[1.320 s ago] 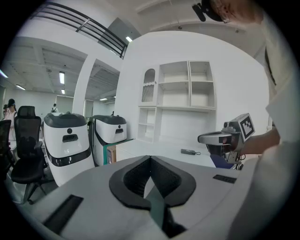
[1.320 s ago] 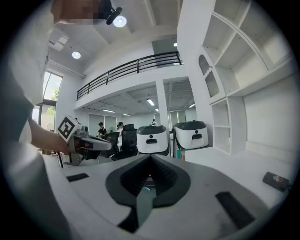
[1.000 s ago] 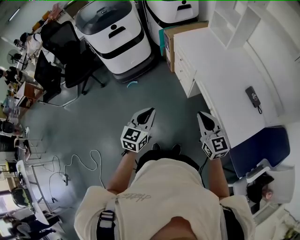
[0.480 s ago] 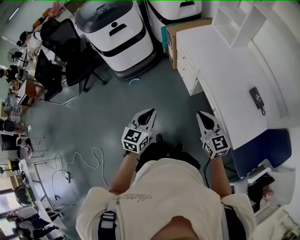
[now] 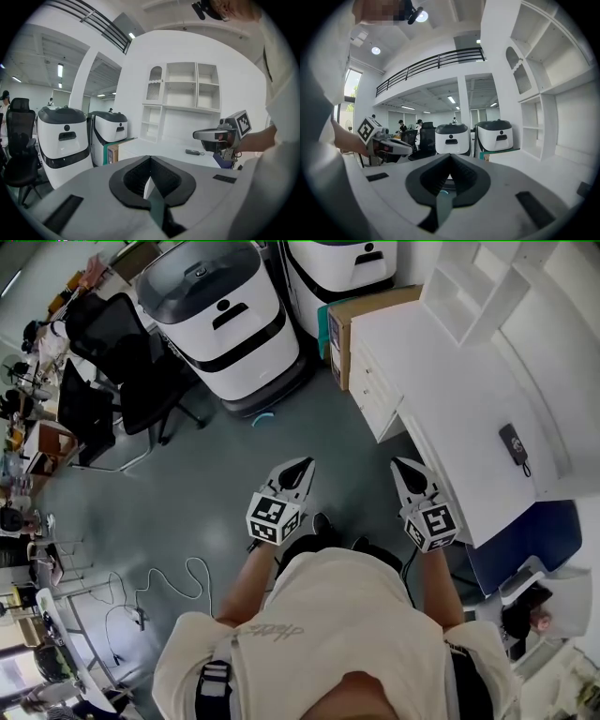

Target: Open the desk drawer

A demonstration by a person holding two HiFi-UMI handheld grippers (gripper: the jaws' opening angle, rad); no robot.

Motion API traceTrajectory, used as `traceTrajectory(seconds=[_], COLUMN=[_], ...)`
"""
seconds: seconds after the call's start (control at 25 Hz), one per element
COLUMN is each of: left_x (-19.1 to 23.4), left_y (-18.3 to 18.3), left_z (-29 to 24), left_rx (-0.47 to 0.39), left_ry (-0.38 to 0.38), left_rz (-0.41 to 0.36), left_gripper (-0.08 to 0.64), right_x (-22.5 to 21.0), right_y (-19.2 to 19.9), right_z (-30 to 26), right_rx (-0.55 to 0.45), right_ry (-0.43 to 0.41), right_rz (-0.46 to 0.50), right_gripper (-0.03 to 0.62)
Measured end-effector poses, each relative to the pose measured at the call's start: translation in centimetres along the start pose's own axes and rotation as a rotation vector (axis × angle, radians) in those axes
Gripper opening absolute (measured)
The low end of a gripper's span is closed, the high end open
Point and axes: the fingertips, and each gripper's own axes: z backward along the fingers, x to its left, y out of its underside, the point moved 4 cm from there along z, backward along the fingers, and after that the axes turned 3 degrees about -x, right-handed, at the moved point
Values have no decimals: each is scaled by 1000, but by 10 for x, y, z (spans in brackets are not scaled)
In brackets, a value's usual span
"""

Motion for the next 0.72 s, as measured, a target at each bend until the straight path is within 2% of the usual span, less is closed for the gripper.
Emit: traceTrajectory(seconds=[0.16, 0.44, 0.72], left_x=[35, 89, 117], left_y=[-11, -16, -15], left_z=[-2, -12, -28], left_rx=[-16, -18, -5], left_ry=[36, 76, 86], left_rz=[-22, -32, -9], left_gripper=[3, 3, 3], right_x=[12, 17, 16], right_y=[-13, -20, -18], right_z=[-28, -59, -85], right_rx=[-27, -29, 8], right_ry=[21, 107, 113], right_rz=[-23, -14, -12], right_gripper=[0, 2, 0])
